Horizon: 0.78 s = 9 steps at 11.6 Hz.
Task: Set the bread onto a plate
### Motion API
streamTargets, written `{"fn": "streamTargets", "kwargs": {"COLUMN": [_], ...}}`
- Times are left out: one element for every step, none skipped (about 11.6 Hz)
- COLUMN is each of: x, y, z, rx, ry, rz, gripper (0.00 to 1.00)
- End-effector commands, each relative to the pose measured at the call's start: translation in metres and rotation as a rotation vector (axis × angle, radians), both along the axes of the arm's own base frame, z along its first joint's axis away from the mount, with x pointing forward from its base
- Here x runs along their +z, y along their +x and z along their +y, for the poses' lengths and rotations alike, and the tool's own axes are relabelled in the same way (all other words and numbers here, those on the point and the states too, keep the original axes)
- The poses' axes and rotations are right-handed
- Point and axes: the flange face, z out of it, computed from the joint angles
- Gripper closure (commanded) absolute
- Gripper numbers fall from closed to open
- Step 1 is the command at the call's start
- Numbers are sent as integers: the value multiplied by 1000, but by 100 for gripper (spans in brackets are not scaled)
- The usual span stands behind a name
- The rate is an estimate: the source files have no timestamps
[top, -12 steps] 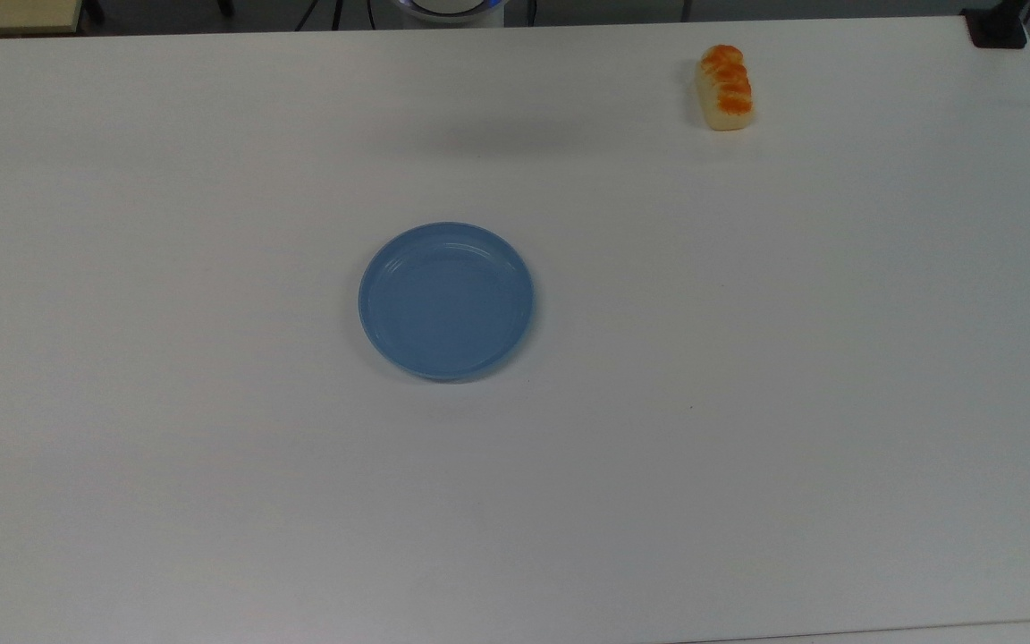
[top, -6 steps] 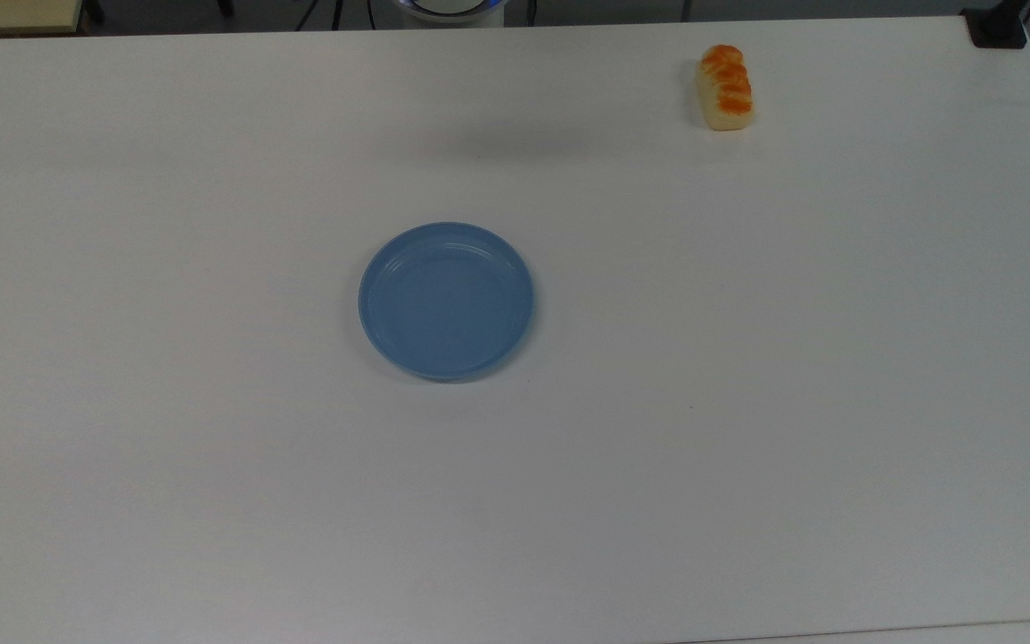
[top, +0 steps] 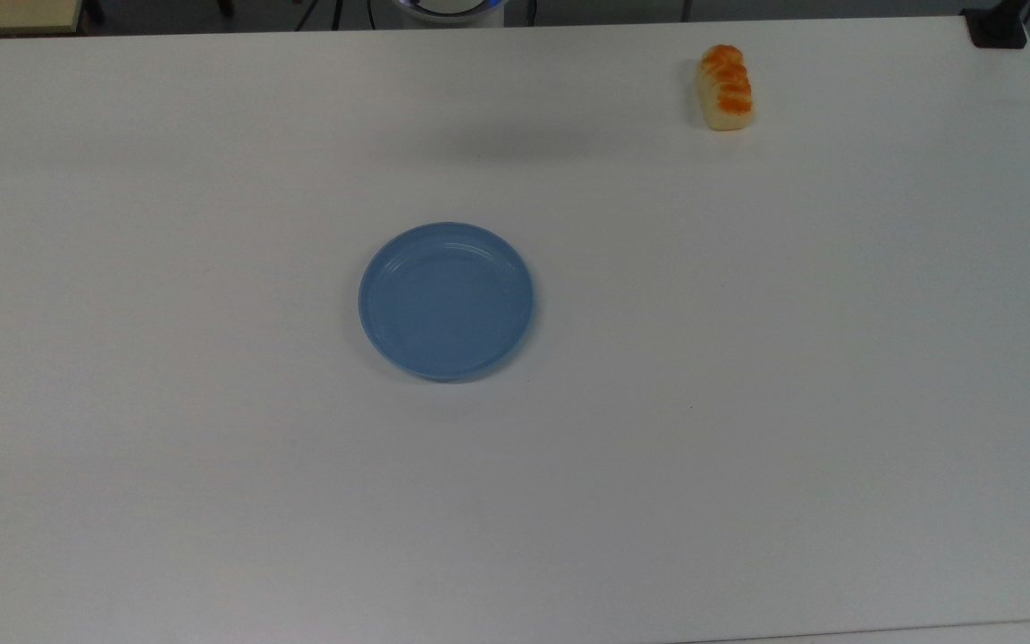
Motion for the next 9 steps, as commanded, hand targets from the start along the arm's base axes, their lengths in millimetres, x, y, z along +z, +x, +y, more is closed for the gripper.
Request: {"fn": "streamTargets", "kwargs": {"x": [-5,-5,-5,-6,-9,-11,-9,-9,-9], "y": [-3,-3,-3,-3,-5,-10,-17,-20,-21], "z": [-3,-3,-2,1,6,10,12,16,29], "rx": [52,55,55,60,64,78,84,87,103], "ry": [0,0,0,0,1,5,8,14,12], "rz": [-8,-7,-7,-4,19,57,89,105,107], "gripper": [0,0,0,0,0,0,0,0,0]}}
